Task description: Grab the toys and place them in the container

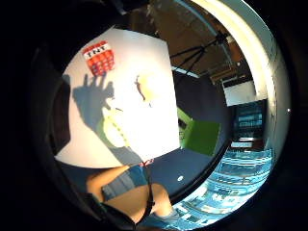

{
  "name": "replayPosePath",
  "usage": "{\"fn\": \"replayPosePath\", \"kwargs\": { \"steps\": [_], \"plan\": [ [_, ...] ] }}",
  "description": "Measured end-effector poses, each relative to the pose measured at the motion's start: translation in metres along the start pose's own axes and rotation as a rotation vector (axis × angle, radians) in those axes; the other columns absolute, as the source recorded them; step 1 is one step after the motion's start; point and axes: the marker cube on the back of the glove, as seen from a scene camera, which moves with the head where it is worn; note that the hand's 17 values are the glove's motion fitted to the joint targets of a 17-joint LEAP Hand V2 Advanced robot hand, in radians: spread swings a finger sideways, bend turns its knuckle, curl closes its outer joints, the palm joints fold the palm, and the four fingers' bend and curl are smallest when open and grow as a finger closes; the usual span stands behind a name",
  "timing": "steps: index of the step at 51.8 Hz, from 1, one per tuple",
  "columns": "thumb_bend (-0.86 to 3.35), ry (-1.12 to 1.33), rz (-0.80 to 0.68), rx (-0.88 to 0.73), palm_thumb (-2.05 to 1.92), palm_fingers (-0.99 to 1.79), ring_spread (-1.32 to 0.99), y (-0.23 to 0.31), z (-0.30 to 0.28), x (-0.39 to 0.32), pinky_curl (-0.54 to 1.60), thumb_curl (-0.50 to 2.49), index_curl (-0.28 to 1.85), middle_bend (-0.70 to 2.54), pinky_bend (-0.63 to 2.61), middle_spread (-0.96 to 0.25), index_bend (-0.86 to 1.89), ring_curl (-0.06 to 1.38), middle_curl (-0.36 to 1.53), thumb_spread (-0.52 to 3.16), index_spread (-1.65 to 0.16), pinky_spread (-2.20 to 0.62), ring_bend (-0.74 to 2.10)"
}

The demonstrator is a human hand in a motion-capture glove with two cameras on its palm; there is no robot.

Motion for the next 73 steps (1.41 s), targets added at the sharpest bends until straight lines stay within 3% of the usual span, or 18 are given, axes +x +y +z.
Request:
{"fn": "replayPosePath", "kwargs": {
  "steps": [38, 58, 67, 73],
  "plan": [
    [-0.03, -0.079, 0.037, -0.116, -0.04, -0.02, 0.01, 0.060, 0.164, 0.038, 0.33, 0.18, 0.36, 0.21, 0.71, -0.02, 0.15, 0.14, 0.35, 1.35, -0.33, 0.05, 0.19],
    [-0.02, -0.052, 0.024, -0.287, -0.02, -0.08, 0.02, 0.078, 0.239, 0.028, 0.40, 0.19, 0.27, 0.15, 0.96, -0.02, 0.08, 0.20, 0.32, 1.31, -0.32, 0.06, 0.24],
    [-0.04, 0.001, 0.001, -0.269, -0.04, -0.11, 0.03, 0.094, 0.249, 0.027, 0.44, 0.21, 0.24, 0.11, 1.16, 0.00, 0.10, 0.22, 0.28, 1.22, -0.32, 0.05, 0.27],
    [-0.04, 0.005, 0.013, -0.199, -0.05, -0.01, 0.03, 0.102, 0.251, 0.028, 0.44, 0.22, 0.23, 0.10, 1.19, 0.03, 0.13, 0.28, 0.24, 1.17, -0.34, 0.03, 0.48]
  ]
}}
